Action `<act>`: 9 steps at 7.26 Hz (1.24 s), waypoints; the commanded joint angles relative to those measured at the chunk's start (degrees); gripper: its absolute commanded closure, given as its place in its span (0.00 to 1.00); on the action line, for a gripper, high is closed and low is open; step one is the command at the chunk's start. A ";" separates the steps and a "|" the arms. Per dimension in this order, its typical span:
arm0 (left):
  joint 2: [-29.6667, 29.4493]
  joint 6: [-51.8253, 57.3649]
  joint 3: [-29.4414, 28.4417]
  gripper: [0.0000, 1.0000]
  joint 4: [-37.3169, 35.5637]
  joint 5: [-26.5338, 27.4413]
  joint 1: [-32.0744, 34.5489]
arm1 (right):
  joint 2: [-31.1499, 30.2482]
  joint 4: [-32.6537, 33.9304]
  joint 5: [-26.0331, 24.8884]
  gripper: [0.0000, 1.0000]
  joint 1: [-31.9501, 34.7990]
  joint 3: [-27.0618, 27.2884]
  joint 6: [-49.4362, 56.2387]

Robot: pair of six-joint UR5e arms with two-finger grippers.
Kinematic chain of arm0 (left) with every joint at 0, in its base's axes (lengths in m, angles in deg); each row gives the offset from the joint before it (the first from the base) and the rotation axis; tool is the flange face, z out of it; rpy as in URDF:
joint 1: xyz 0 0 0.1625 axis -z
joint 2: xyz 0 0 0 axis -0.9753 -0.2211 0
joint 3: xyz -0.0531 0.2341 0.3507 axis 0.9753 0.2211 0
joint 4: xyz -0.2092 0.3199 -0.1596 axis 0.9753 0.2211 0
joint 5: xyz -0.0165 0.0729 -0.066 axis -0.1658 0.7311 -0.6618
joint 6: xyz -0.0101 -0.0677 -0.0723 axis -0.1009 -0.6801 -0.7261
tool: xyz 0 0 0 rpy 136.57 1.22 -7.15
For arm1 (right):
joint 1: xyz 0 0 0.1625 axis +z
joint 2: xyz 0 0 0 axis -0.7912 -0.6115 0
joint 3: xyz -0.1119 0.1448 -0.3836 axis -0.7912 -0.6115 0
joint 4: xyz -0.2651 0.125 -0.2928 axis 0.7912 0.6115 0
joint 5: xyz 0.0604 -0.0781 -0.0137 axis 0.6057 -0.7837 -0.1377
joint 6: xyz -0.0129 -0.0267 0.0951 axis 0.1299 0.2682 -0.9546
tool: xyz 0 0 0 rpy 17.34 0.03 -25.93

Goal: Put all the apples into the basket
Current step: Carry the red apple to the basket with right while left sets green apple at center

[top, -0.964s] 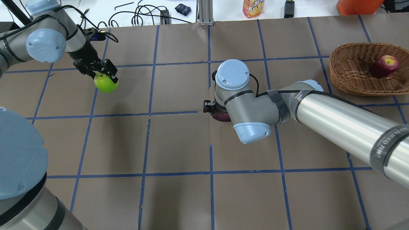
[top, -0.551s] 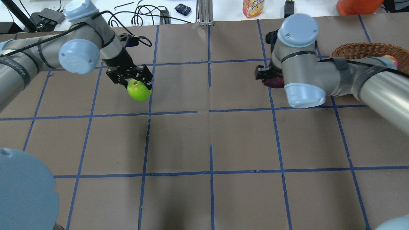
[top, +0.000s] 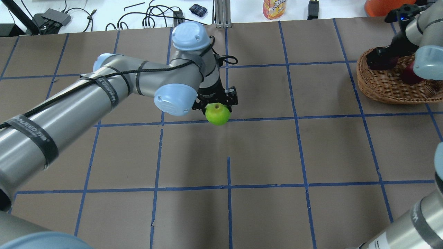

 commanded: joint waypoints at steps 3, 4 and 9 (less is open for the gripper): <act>-4.33 -3.25 6.03 0.01 -13.14 2.45 4.61 | 4.05 -1.52 2.60 0.00 -4.76 -3.38 5.06; -2.68 -2.38 5.35 0.00 -13.41 2.54 4.00 | 3.78 -1.60 2.68 0.00 -4.58 -3.38 5.24; 9.60 23.05 -1.87 0.00 11.77 6.22 -15.65 | -11.39 -7.94 -4.42 0.00 18.11 6.34 -3.92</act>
